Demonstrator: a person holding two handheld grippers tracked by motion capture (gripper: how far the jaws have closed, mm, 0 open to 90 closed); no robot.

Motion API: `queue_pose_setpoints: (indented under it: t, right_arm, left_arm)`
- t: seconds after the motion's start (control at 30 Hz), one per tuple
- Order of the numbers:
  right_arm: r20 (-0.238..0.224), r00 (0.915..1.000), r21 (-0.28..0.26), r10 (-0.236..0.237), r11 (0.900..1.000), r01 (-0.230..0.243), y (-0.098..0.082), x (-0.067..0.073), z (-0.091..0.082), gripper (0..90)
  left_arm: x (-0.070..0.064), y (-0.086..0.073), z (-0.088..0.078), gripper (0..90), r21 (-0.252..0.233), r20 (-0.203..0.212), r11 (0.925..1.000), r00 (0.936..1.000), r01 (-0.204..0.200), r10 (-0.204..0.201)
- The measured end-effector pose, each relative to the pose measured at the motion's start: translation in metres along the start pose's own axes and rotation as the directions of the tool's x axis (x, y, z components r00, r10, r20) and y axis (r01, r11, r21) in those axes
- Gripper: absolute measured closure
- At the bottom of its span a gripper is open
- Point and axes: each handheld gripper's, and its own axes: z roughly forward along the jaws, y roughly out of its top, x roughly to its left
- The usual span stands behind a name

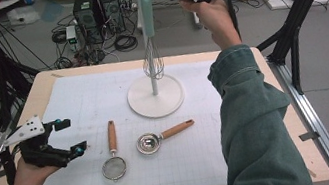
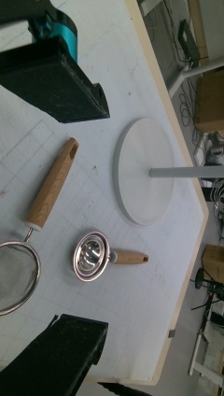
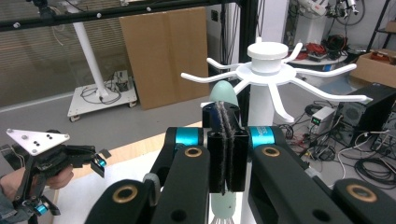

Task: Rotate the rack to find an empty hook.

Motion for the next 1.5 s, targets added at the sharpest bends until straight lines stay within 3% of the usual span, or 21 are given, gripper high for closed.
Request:
queue_pose_setpoints:
  t: [0.6,1.2,1.5]
  right_arm:
    - [0.015,0.9997,0.010,-0.019,1.000,0.019,0.003,0.011,0.016,89.9]
    - [0.108,0.9931,0.016,-0.048,0.999,0.046,0.008,0.030,0.030,90.0]
    - [0.104,0.9928,0.021,-0.059,0.998,0.057,0.007,0.036,0.033,90.0]
  left_arm:
    - [0.000,0.000,-0.002,1.8,-0.007,0.002,1.0000,1.0000,0.000,0.000]
    - [-0.001,0.001,-0.004,1.8,-0.008,-0.003,1.0000,1.0000,0.002,-0.002]
    - [-0.003,0.001,-0.003,1.8,-0.008,0.002,1.0000,1.0000,-0.002,0.002]
